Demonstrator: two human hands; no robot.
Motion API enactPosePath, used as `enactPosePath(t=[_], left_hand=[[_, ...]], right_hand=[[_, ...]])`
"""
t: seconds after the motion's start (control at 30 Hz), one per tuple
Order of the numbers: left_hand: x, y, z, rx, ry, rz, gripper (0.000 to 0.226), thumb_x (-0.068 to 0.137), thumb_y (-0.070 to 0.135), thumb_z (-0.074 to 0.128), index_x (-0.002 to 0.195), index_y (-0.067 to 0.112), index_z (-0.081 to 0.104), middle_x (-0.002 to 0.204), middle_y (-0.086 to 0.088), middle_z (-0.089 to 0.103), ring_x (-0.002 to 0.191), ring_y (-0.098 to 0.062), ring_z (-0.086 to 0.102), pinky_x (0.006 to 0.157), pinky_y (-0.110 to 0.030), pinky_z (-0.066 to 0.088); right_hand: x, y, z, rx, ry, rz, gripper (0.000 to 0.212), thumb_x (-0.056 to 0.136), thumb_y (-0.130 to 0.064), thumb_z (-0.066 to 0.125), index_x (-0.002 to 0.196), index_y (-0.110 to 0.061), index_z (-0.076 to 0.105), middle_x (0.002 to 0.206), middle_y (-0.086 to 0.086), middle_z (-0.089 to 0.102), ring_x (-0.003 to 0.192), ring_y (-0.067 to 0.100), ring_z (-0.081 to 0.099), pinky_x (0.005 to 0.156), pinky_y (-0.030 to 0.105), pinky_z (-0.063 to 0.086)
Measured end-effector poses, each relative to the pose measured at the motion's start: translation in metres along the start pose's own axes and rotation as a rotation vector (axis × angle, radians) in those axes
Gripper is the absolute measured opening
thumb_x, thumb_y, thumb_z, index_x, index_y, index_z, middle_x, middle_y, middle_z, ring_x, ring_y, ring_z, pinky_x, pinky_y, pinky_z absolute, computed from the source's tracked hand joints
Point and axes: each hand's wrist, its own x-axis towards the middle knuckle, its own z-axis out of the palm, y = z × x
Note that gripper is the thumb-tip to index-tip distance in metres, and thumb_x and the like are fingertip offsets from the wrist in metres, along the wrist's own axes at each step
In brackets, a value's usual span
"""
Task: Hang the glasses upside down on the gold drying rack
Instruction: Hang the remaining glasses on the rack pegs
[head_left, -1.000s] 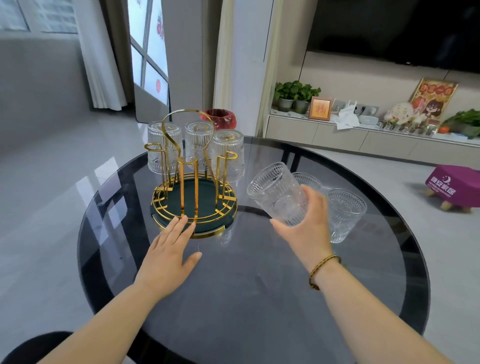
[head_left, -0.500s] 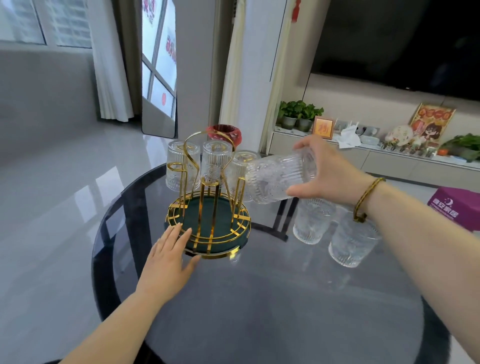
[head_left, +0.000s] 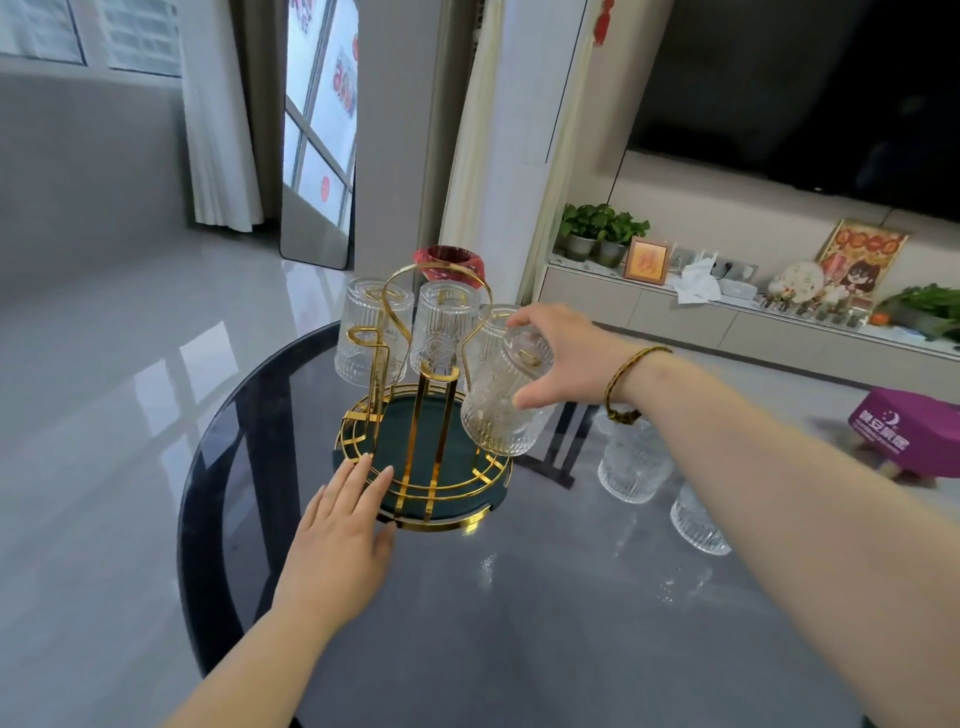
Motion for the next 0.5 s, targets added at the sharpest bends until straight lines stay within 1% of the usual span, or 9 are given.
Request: enactPosePath(t=[0.13,0.2,0.4,0.5], left_hand=[[0.0,0.001,0.0,0.004,0.001,-0.001,0.057,0.092,0.03,0.04,0.14,0.026,0.011,0.155,-0.001,0.006,0.142,-0.016,-0.004,0.107,-0.027,-0.006],[0.001,0.001,0.0,0.01,-0.002,-0.003,0.057,0.092,0.032,0.04,0.14,0.027,0.01,0.155,0.0,0.005,0.142,-0.015,-0.004,0.106,-0.026,-0.007],[0.001,0.0,0.001,0.024,-0.004,-0.004,0.059,0.091,0.029,0.042,0.14,0.027,0.009,0.155,-0.001,0.005,0.142,-0.016,-0.004,0.106,-0.027,-0.007],[0.0,0.0,0.001,0.025,-0.001,-0.001,0.059,0.091,0.03,0.042,0.14,0.027,0.009,0.155,-0.001,0.005,0.142,-0.016,-0.004,0.106,-0.027,-0.007]], right_hand=[[0.004,-0.001,0.01,0.025,-0.012,0.013,0.081,0.064,-0.026,0.073,0.13,-0.016,0.027,0.138,0.01,0.033,0.127,0.026,0.029,0.106,0.043,0.032],[0.006,-0.001,0.012,0.058,-0.004,0.018,0.082,0.064,-0.024,0.073,0.13,-0.014,0.026,0.138,0.01,0.034,0.128,0.026,0.028,0.106,0.04,0.032],[0.009,0.001,0.014,0.066,-0.001,0.009,0.071,0.066,-0.025,0.072,0.124,-0.015,0.033,0.127,0.008,0.041,0.112,0.017,0.033,0.094,0.033,0.035],[0.009,0.003,0.016,0.076,0.005,0.008,0.069,0.066,-0.025,0.071,0.124,-0.016,0.034,0.128,0.008,0.041,0.118,0.02,0.032,0.095,0.033,0.034]])
